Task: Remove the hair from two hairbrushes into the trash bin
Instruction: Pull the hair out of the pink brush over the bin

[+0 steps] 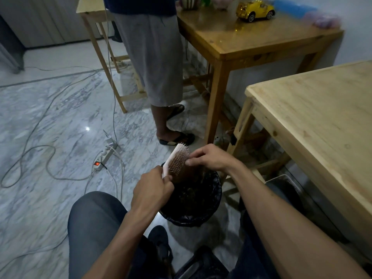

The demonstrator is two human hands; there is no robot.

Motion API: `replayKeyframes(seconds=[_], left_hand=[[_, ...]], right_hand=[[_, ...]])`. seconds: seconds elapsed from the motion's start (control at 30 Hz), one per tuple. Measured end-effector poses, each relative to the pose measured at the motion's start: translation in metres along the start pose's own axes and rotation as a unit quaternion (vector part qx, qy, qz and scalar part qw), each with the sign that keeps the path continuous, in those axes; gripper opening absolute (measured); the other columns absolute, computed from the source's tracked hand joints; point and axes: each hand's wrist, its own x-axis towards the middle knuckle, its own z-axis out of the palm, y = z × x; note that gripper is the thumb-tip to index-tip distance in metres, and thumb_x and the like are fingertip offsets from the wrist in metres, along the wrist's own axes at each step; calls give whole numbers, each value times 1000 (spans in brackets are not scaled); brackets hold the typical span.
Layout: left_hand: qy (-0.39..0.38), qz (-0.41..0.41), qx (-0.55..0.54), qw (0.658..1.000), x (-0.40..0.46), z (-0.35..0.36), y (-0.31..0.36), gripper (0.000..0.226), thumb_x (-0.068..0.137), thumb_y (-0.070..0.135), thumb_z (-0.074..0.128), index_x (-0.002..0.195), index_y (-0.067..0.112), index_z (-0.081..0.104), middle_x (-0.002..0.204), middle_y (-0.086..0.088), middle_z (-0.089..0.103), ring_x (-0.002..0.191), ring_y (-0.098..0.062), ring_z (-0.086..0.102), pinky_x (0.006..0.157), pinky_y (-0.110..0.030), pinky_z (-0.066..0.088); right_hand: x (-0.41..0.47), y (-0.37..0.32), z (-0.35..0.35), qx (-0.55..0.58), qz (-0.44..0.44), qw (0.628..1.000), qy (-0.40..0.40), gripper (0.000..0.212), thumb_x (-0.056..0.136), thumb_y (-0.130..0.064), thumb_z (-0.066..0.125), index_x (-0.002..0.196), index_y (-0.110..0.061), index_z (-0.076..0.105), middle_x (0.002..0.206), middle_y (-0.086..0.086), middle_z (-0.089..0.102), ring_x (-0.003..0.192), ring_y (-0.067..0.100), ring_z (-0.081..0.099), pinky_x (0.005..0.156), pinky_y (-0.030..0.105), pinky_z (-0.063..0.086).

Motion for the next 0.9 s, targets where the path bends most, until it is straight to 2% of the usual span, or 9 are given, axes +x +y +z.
replayKeyframes(seconds=[0.07, 0.13, 0.33, 0.43, 0.53, 0.67, 0.77, 0.83, 0.9], left_hand=[[1, -4, -6, 1000, 0, -1, 0, 18, 94, 30, 56, 88, 13, 55, 69, -3, 57, 67, -23, 56, 50, -32, 31], [-2, -6, -12, 1000, 0, -1, -1, 15, 94, 30, 57, 91, 16, 55, 71, 0, 57, 69, -22, 56, 51, -31, 31], [17, -4, -8, 1000, -2, 3, 5, 20, 94, 31, 58, 106, 17, 66, 77, -1, 61, 71, -23, 54, 51, -31, 31], [17, -17, -5, 1000, 1, 2, 4, 17, 93, 31, 58, 99, 16, 65, 75, -2, 62, 70, -24, 55, 53, -32, 33], [43, -48, -14, 998, 10, -4, -5, 17, 93, 28, 58, 85, 13, 60, 64, -1, 55, 60, -20, 48, 51, -32, 30], [41, -53, -22, 998, 15, -7, -11, 23, 92, 27, 60, 74, 14, 54, 60, -2, 51, 57, -20, 47, 48, -30, 25], [35, -45, -28, 998, 12, -3, -8, 18, 92, 27, 59, 79, 13, 59, 65, -4, 56, 63, -27, 53, 49, -31, 27], [40, -44, -24, 998, 11, -3, -9, 19, 92, 27, 58, 81, 11, 59, 65, -5, 56, 61, -23, 52, 49, -31, 27], [41, -42, -25, 998, 11, -2, -9, 21, 92, 27, 58, 81, 9, 60, 63, -4, 56, 59, -19, 50, 49, -31, 28]], right_hand=[[3, 7, 1, -14, -4, 999, 43, 18, 84, -35, 82, 100, -26, 84, 98, -8, 79, 97, 9, 71, 91, 30, 54], [3, 11, 3, -28, 6, 995, 93, 13, 87, -31, 80, 98, -25, 84, 93, -9, 78, 96, 9, 70, 95, 35, 54], [13, 15, 5, -79, 40, 974, 207, 12, 87, -31, 81, 97, -26, 84, 107, -4, 79, 109, 16, 66, 104, 40, 51], [20, 10, 5, -123, 34, 960, 251, 12, 87, -34, 78, 95, -27, 84, 108, -2, 80, 111, 21, 68, 100, 44, 54], [24, 11, 2, -146, 62, 949, 271, 13, 88, -35, 76, 89, -24, 83, 102, 1, 80, 100, 22, 72, 94, 42, 58], [32, 23, 5, -138, 110, 946, 272, 13, 87, -32, 74, 82, -22, 81, 95, 2, 79, 89, 23, 74, 86, 45, 62], [32, 19, 6, -127, 139, 962, 198, 11, 90, -21, 70, 91, -20, 81, 107, 2, 74, 105, 22, 68, 98, 45, 56], [22, 12, 2, -48, 129, 986, 90, 36, 87, -4, 62, 117, -20, 76, 124, -1, 65, 123, 18, 55, 110, 42, 46], [13, 8, -1, 46, 85, 995, 25, 66, 79, 0, 60, 141, -23, 61, 144, 0, 55, 138, 19, 44, 114, 40, 39]])
